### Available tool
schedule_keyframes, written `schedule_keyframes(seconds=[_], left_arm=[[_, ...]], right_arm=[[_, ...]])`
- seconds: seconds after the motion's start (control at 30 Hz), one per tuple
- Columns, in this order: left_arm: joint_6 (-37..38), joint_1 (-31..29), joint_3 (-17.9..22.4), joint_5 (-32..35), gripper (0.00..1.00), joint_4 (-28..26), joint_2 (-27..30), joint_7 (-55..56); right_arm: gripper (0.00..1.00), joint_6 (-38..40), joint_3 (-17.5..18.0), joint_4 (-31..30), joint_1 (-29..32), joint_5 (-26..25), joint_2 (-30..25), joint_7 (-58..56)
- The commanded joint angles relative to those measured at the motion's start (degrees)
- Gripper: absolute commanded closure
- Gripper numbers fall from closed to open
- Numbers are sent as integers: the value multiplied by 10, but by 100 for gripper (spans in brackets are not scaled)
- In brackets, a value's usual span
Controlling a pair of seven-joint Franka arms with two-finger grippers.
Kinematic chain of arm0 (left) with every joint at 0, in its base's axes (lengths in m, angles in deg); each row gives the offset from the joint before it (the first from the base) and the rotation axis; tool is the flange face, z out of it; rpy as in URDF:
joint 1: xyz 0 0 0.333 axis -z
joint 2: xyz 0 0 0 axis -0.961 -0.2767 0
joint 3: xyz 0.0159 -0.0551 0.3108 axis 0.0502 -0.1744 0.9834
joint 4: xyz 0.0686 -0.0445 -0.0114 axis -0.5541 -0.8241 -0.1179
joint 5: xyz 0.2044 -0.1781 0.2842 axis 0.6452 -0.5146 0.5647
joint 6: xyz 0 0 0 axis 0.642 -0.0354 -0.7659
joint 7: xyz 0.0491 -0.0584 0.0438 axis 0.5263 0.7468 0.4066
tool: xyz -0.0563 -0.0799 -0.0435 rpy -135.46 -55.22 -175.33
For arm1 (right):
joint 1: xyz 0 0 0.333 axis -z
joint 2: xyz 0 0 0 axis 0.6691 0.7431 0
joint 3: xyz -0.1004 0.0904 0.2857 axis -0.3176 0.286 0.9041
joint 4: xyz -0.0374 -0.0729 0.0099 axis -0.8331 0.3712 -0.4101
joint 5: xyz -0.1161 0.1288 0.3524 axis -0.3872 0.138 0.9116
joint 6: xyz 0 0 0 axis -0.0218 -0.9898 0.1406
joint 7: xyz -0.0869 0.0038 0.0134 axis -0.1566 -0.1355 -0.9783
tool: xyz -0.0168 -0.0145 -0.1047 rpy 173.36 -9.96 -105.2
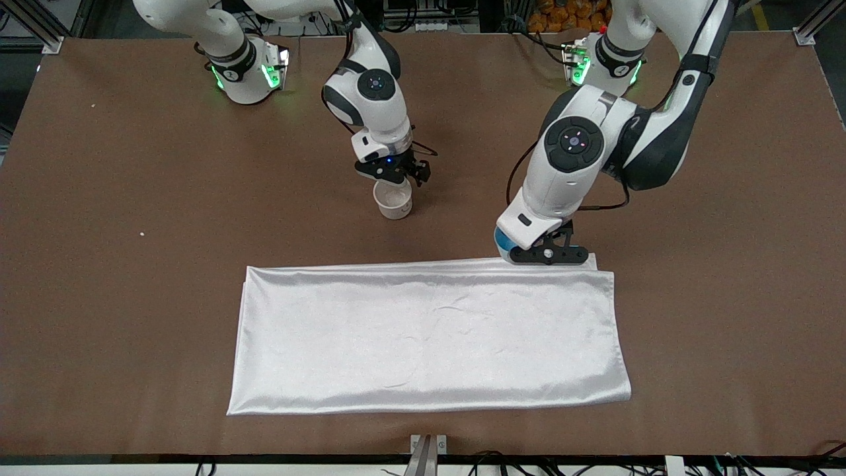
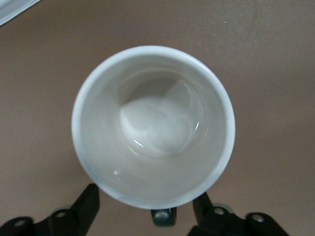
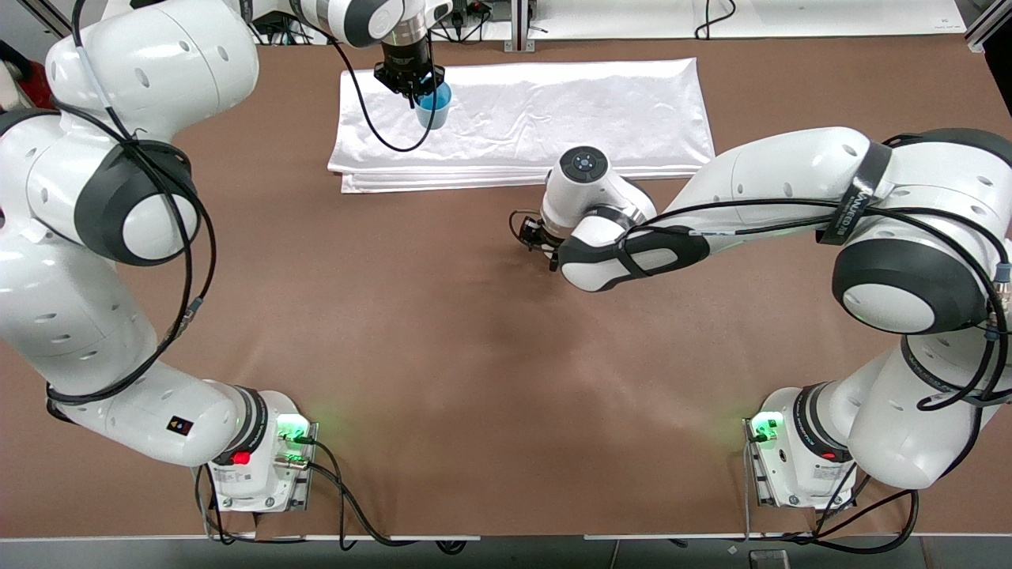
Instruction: Place blue cup into white mug on table
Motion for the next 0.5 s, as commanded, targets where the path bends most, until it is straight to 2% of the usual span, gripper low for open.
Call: schedule_keyframes(seconds=[0.0,0.23,0.47], left_arm=[[6,2,-7,-11,100,0,8,17],[6,2,-22,-12,100,0,11,36],[6,2,-41,-25,100,2,14,72]], right_arm=[[0,69,-4,15,-5,-7,-43,12],[0,221,-5,80,19,-11,-65,-54],[0,289,-5,130,89,-11,-65,-162]])
